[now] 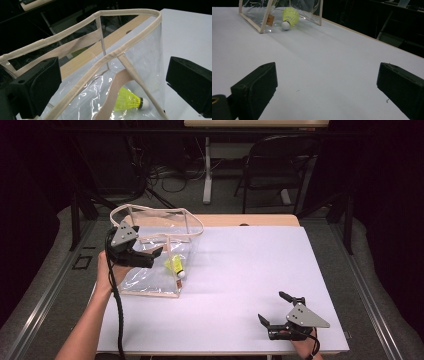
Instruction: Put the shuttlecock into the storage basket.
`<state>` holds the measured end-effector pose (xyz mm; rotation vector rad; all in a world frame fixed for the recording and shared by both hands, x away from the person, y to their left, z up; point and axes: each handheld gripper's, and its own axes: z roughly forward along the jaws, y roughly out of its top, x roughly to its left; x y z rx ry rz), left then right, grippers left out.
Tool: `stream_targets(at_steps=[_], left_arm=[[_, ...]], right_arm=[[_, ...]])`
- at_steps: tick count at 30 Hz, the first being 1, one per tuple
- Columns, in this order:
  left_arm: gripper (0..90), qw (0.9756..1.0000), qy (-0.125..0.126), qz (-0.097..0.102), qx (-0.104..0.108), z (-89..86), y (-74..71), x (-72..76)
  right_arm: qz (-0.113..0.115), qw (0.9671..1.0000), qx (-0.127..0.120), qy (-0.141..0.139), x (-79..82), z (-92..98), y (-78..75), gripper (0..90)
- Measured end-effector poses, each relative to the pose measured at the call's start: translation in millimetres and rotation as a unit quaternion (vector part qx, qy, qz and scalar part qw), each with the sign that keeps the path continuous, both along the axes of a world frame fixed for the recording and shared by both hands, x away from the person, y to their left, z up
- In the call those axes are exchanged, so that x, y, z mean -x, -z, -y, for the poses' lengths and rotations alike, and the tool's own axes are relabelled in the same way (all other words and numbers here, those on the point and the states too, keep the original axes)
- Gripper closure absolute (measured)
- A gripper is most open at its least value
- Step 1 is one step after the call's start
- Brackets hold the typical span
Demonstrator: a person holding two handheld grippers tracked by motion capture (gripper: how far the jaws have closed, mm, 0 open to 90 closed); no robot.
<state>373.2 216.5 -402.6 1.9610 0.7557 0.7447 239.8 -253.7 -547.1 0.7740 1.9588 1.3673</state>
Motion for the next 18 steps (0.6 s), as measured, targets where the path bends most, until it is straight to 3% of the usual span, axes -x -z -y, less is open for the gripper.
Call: stream_targets(at_steps=[18], left_arm=[[0.0, 0.9999, 0.01, 0.005, 0.006, 4.8, 23.7, 25.4]], right_arm=[[0.0, 1.0, 0.003, 0.0, -0.2, -1.5, 0.1, 2.8]])
